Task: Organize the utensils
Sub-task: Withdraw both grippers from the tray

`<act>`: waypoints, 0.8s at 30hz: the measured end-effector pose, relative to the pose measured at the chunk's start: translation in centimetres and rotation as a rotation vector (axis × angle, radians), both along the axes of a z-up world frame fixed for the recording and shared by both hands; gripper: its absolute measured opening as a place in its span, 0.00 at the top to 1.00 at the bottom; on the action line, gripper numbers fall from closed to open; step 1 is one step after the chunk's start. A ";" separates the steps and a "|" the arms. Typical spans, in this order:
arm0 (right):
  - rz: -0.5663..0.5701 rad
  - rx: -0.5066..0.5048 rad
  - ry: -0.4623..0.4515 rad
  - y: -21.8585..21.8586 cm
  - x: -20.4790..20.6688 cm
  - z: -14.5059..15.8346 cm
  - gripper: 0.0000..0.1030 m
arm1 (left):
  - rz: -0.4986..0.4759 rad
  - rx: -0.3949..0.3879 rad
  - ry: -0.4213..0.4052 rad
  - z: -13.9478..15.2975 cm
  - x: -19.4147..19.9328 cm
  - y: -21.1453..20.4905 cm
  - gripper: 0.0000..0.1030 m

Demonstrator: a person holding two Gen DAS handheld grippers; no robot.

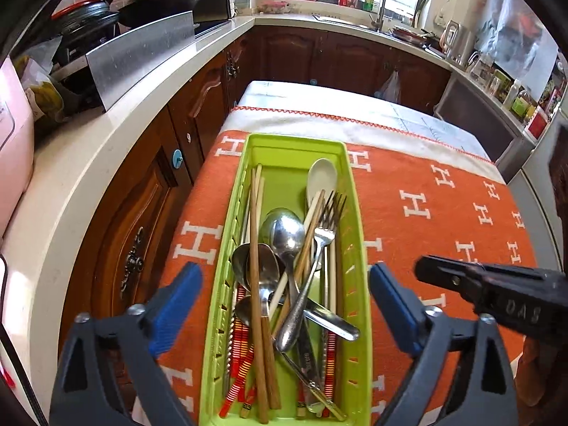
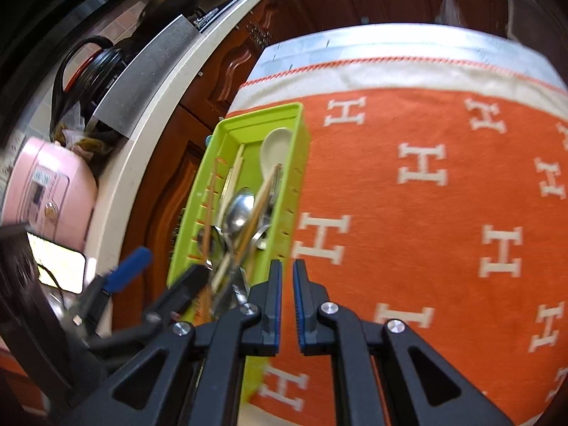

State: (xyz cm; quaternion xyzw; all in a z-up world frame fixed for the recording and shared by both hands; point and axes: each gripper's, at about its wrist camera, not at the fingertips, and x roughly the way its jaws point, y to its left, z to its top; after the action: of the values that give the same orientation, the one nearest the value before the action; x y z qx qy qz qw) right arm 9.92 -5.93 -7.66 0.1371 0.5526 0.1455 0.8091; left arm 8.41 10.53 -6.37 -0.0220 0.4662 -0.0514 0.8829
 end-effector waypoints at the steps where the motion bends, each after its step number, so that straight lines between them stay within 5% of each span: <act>1: 0.002 -0.031 -0.022 -0.4 -0.6 0.3 0.92 | 0.002 -0.010 0.005 0.1 0.0 0.0 0.02; 12: -0.071 -0.114 -0.092 -5.7 -5.9 1.4 0.90 | -0.059 -0.060 0.084 -0.2 -2.1 -2.5 0.01; 17: -0.132 -0.142 -0.118 -8.0 -8.2 1.6 0.67 | -0.100 -0.058 0.113 -0.8 -3.0 -4.2 0.01; 24: -0.200 -0.140 -0.136 -10.6 -10.1 2.6 0.66 | -0.102 -0.050 0.049 1.6 -4.3 -6.8 0.01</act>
State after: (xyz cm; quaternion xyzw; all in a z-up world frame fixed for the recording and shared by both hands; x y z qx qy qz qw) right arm -0.18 -16.53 -5.02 0.1245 0.4889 0.0339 0.8627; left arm 4.08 3.73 -4.75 -0.0213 0.4867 -0.1076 0.8666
